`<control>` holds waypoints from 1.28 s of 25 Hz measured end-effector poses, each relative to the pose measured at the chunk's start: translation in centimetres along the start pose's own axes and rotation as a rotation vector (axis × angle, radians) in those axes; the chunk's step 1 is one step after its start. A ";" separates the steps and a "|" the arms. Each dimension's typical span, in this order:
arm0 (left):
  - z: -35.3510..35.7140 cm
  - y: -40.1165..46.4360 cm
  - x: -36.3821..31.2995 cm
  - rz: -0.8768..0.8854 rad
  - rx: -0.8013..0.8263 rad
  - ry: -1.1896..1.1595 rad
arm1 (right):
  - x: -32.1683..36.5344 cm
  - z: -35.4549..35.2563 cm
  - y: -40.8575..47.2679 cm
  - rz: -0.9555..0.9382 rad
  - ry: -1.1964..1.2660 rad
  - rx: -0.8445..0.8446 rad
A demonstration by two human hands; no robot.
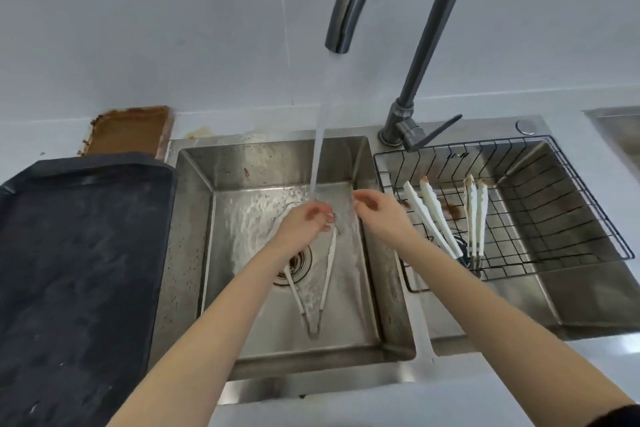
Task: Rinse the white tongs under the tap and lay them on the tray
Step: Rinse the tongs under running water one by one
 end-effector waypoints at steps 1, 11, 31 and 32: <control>0.4 0.1 -1.2 0.039 -0.008 0.018 | 0.1 -1.0 -0.2 -0.021 0.009 -0.032; 8.5 1.6 -8.6 0.152 -0.044 0.057 | -5.5 -12.9 -1.3 0.019 -0.098 -0.178; 14.9 6.9 -4.5 -0.100 -0.457 0.678 | -16.2 -15.3 2.9 0.278 -0.395 -0.001; 14.9 7.0 -4.2 -0.111 -0.443 0.672 | -16.1 -15.3 2.9 0.273 -0.414 -0.002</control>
Point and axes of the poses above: each hand's wrist, its own y-axis towards the middle knuckle, its own z-axis out of the palm, x = y × z, the point moved 2 cm from there along y, towards the middle knuckle, and after that the axes turned 12 degrees about x, right-handed, at the moved point
